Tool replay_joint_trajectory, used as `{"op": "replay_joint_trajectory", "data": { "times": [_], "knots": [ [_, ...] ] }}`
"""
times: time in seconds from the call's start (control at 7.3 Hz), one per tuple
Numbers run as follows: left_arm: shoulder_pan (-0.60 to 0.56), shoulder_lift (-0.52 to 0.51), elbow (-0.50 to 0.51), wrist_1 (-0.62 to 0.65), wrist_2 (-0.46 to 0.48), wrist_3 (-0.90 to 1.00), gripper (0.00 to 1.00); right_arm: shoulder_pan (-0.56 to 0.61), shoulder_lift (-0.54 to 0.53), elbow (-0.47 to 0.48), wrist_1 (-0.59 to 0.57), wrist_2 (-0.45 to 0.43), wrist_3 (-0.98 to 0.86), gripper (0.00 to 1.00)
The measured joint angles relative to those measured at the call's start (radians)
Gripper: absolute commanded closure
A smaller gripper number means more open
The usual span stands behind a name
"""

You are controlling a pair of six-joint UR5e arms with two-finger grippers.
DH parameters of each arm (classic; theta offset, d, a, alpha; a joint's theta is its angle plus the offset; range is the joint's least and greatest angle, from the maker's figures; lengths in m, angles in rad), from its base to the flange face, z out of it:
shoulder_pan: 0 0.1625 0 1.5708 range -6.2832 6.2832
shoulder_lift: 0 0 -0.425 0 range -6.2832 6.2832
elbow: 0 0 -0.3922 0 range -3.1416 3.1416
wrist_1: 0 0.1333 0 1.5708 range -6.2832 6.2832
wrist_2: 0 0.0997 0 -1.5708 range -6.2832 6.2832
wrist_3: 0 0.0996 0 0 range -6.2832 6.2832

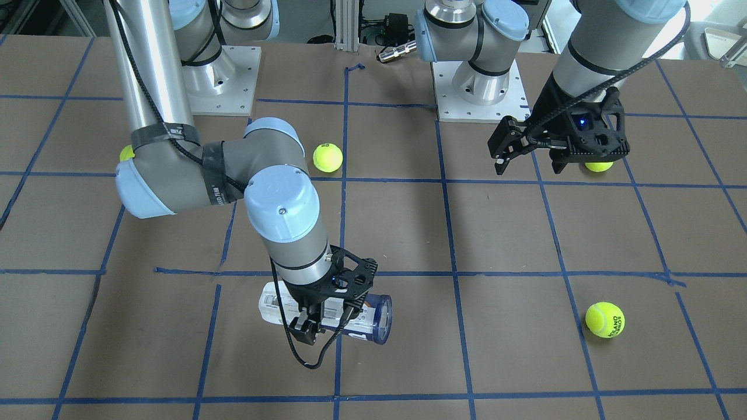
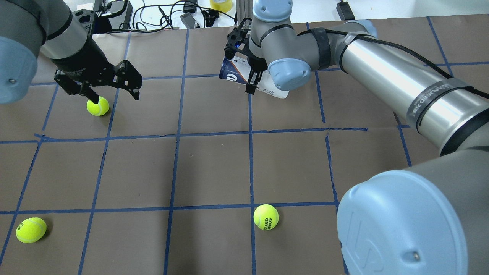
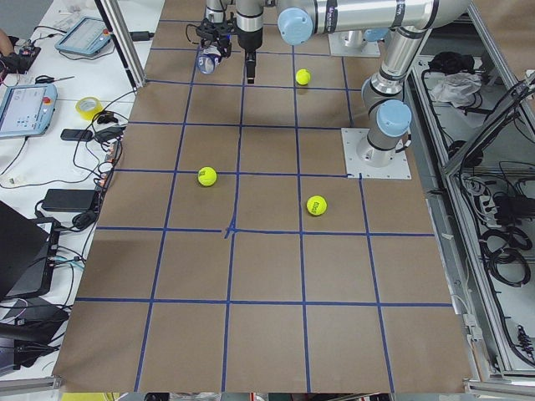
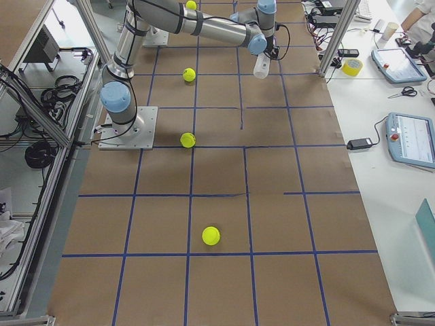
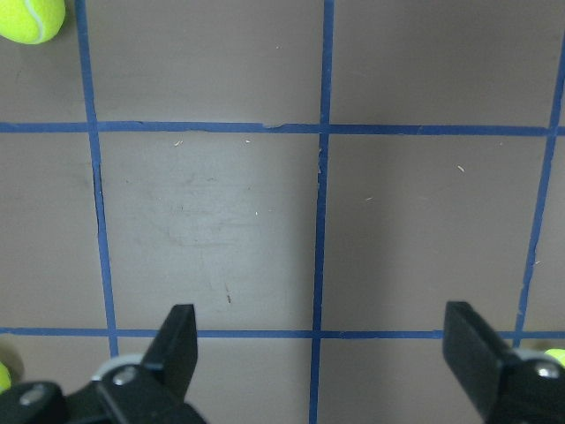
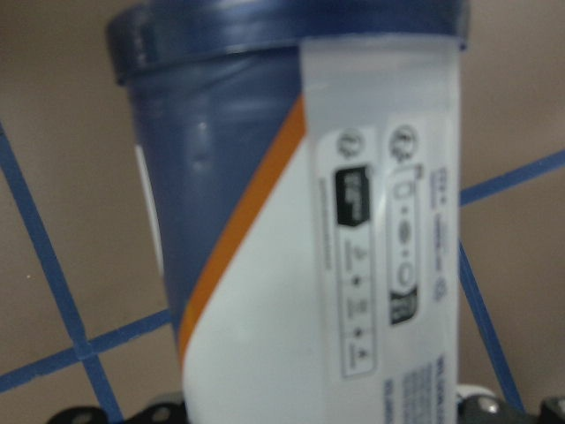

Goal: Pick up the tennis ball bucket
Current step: 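Carry the tube with the right gripper toward the table center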

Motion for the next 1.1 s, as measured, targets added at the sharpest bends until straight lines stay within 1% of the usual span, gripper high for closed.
{"op": "replay_joint_trajectory", "data": {
  "times": [0.14, 0.41, 1.1],
  "knots": [
    [0.005, 0.0, 0.0, 0.0, 0.001, 0.0, 0.0, 0.024, 0.014, 0.003, -0.03, -0.001, -0.039, 0.36],
    [0.009, 0.0, 0.0, 0.0, 0.002, 0.0, 0.0, 0.091, 0.036, 0.013, -0.049, -0.009, -0.073, 0.36],
    [0.01, 0.0, 0.0, -0.002, 0.002, 0.002, 0.0, 0.184, 0.09, 0.023, -0.103, -0.017, -0.105, 0.35]
  ]
}}
